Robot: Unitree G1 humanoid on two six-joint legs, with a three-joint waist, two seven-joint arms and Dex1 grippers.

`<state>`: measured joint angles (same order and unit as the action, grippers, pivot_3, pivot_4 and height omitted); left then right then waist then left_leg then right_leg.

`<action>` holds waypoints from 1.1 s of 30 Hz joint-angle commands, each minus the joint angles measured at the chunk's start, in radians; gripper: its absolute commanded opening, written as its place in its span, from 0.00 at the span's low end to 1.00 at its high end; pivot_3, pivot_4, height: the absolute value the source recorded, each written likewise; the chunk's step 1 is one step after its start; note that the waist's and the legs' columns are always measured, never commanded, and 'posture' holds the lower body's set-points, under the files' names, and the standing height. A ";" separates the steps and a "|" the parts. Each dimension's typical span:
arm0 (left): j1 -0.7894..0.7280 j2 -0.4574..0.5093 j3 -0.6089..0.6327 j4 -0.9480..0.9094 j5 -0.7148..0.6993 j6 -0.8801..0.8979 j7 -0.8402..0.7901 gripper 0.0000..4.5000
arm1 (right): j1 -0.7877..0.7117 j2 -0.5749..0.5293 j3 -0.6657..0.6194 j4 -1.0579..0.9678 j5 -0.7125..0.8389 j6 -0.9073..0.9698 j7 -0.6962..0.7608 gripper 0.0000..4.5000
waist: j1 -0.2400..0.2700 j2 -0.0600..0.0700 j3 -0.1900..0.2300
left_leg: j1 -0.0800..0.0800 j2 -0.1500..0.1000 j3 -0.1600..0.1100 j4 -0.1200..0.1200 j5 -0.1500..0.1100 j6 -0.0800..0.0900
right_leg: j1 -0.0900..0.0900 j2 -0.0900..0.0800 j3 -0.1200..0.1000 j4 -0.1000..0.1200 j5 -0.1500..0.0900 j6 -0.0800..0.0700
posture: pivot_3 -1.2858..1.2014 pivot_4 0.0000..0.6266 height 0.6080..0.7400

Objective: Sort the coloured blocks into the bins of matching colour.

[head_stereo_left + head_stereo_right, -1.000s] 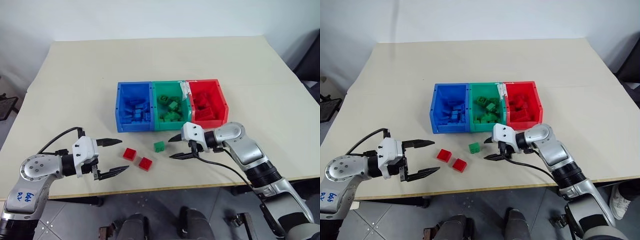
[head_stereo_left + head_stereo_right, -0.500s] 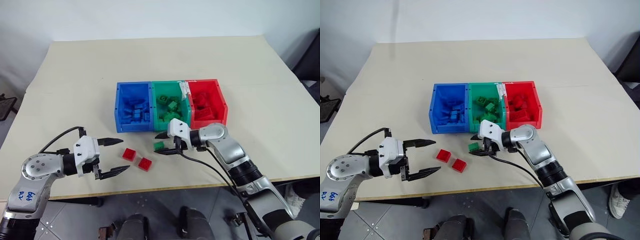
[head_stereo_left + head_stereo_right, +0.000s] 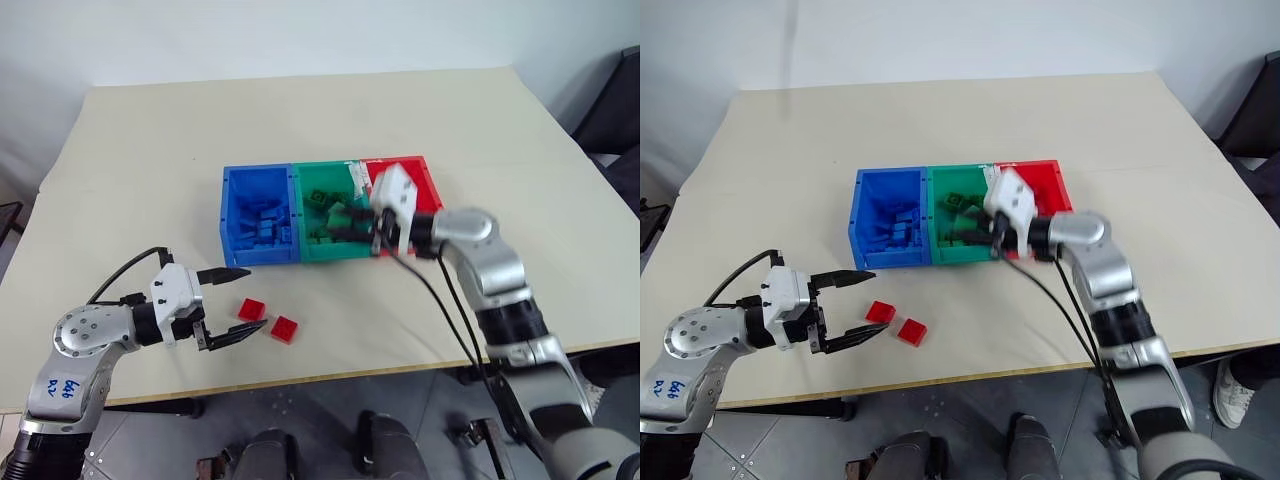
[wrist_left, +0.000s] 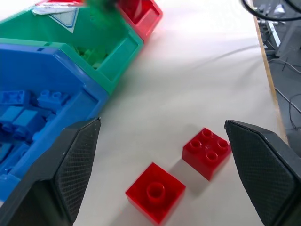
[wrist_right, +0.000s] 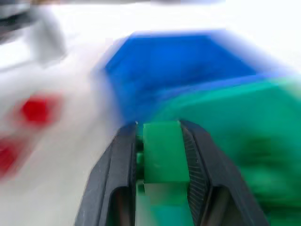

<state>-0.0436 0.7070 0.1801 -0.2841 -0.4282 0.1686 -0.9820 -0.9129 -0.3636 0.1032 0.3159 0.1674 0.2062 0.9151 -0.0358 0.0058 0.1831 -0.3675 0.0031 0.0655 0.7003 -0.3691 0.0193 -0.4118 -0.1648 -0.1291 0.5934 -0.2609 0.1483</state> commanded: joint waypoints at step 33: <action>-0.053 0.209 0.020 0.104 -0.035 -0.052 -0.262 1.00 | 0.779 -0.463 -0.264 -0.543 0.324 -0.100 0.398 1.00 | 0.040 0.000 0.000 | -0.001 0.000 0.002 0.001 0.000 0.000 | 0.002 0.000 -0.001 -0.003 0.000 0.000 | 0.52 0.24 1.00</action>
<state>-0.0792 0.9218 0.2281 -0.1153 -0.4444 0.1124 -1.2360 -0.1353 -0.8127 -0.1350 -0.1902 0.4895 0.1326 1.3141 0.0039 0.0057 0.1831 -0.3679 0.0028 0.0676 0.7013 -0.3694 0.0199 -0.4094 -0.1654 -0.1295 0.5901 -0.2608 0.1484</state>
